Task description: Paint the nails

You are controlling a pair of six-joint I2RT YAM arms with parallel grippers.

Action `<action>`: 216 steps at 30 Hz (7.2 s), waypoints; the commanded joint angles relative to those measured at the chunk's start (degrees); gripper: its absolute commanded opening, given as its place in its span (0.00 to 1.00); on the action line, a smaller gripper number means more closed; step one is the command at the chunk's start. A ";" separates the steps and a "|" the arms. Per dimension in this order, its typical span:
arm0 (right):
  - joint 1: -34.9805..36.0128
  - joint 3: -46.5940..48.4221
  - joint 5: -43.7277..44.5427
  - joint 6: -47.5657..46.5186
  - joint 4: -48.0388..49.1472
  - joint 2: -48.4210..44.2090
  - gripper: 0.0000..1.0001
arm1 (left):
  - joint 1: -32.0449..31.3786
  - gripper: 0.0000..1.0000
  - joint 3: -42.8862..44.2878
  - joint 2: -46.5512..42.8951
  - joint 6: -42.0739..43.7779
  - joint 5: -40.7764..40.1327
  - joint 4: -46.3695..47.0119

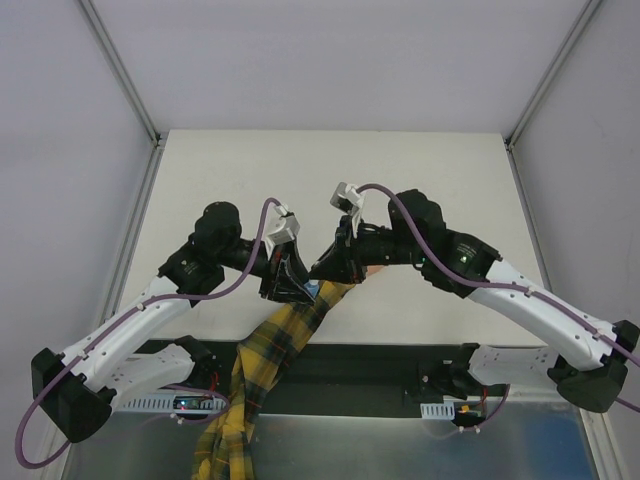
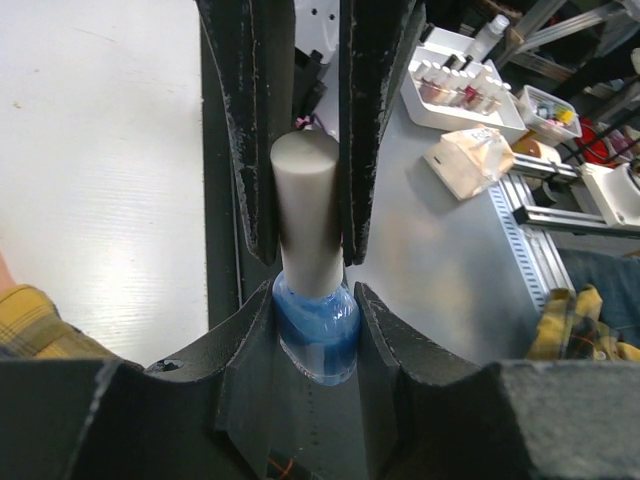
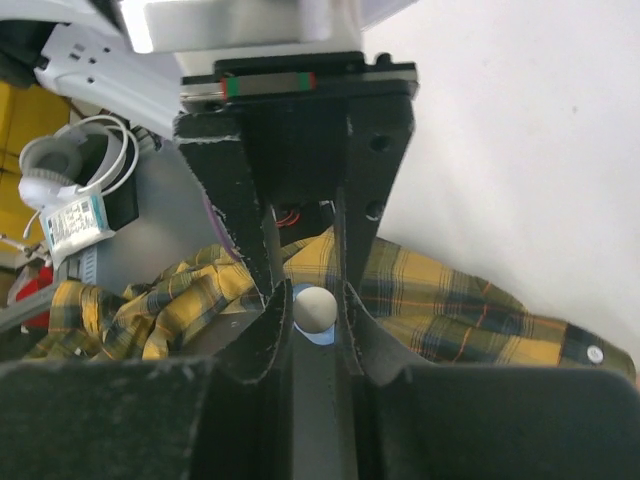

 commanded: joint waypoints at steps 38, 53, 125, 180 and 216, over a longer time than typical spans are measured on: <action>-2.35 -1.74 -3.71 -7.44 6.85 -5.62 0.00 | -1.28 0.00 2.44 -0.12 -1.04 7.14 4.72; -2.96 -1.83 -4.67 -6.56 7.29 -6.06 0.01 | -1.28 0.00 2.43 0.05 -1.13 7.14 4.81; -23.60 -25.62 24.86 2.85 7.72 -21.61 0.00 | -1.19 0.00 1.47 -3.63 5.29 -22.30 -0.03; -49.02 -39.71 6.75 0.21 40.08 10.11 0.00 | -2.69 0.00 9.47 15.70 7.93 -30.66 11.22; -49.02 -37.95 5.43 1.27 41.57 14.60 0.00 | -2.78 0.00 9.29 15.61 7.31 -29.43 11.93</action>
